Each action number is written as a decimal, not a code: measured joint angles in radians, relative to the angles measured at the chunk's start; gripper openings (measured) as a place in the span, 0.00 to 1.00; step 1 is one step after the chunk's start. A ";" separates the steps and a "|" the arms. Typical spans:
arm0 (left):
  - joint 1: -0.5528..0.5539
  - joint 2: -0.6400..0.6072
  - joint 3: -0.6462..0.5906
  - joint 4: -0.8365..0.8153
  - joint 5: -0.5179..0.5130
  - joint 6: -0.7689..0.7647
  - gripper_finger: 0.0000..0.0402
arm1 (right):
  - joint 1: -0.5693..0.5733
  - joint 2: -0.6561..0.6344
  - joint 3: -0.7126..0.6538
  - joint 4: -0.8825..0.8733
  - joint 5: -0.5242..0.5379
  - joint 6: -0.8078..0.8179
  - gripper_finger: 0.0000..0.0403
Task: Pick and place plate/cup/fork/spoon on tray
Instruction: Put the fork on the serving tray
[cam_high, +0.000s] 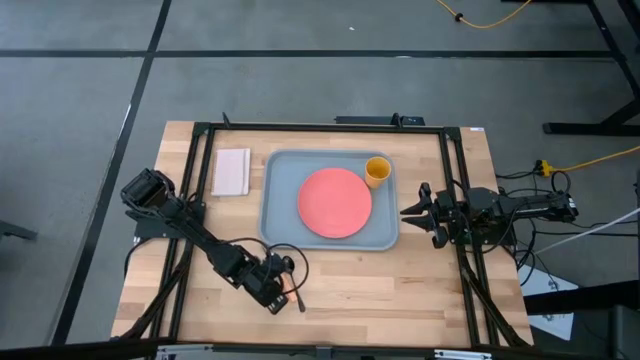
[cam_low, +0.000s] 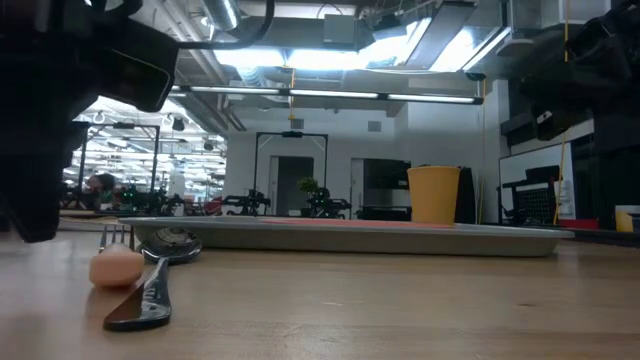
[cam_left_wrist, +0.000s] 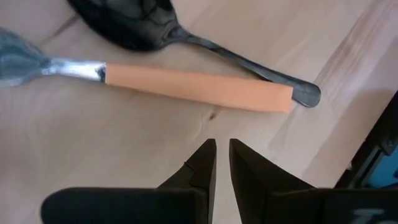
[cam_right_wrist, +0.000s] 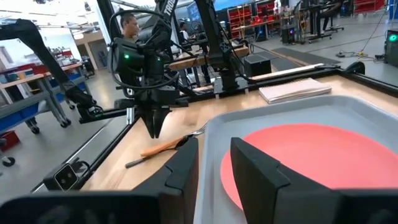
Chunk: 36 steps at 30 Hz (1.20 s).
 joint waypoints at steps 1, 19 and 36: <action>0.000 0.000 0.000 0.000 -0.006 0.017 0.10 | 0.000 0.000 0.000 0.000 0.000 0.002 0.25; 0.002 0.000 0.000 0.362 -0.051 0.241 0.10 | 0.000 0.000 0.000 0.000 0.000 0.048 0.25; 0.004 0.000 -0.073 0.657 0.017 0.149 0.10 | 0.000 0.000 0.000 0.000 0.000 0.055 0.25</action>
